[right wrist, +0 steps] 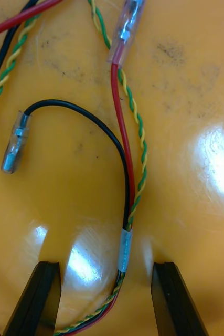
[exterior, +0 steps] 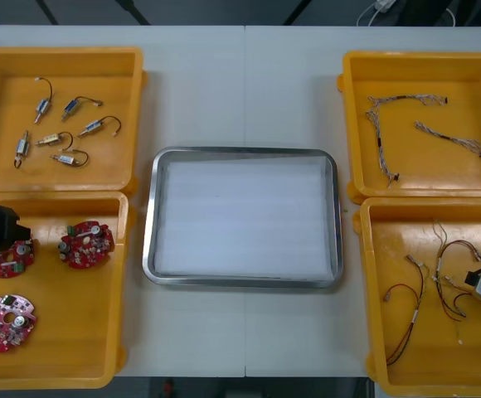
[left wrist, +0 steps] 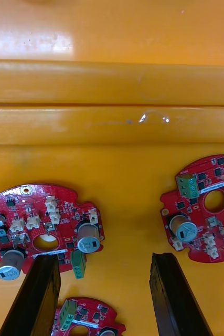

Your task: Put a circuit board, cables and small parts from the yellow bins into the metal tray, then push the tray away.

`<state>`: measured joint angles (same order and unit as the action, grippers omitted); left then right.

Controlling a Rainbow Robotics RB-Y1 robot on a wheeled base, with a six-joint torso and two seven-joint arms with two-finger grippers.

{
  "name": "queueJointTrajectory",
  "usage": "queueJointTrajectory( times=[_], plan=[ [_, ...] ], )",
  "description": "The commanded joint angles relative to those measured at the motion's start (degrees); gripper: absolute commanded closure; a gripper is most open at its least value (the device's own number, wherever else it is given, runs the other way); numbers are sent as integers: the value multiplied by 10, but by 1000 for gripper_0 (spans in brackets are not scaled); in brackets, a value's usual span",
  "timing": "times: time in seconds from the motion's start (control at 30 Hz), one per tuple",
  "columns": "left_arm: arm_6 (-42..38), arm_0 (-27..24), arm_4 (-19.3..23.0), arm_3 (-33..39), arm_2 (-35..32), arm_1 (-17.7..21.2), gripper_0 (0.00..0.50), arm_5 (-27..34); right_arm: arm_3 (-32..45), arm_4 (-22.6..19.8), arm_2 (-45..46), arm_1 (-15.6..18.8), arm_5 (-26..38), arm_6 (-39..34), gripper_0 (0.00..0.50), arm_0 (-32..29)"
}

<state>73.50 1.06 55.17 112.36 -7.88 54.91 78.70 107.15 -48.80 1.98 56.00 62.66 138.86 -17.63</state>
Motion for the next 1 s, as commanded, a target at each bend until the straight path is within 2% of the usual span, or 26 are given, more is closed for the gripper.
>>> queueJointTrajectory(
  times=[0.03,0.17,0.23,0.27,0.33,0.77,1.0],
  plan=[
    [16,20,-6,-18,9,20,0,-22,0,10,-9,-20,-4,6,0,0],
    [14,25,-15,-23,25,20,0,-45,0,18,-9,-26,-4,5,6,0],
    [13,25,-16,-26,30,20,0,-50,-1,20,-9,-28,-3,5,149,0],
    [12,25,-16,-28,33,20,0,-51,0,21,-9,-29,-3,4,382,0],
    [11,25,-17,-30,38,20,0,-52,0,24,-9,-32,-3,4,500,0],
    [6,28,-15,-48,63,20,0,-82,17,10,12,-34,2,9,500,1],
    [6,36,-15,-48,63,20,0,-94,65,-5,59,-34,59,5,500,8]
  ],
)
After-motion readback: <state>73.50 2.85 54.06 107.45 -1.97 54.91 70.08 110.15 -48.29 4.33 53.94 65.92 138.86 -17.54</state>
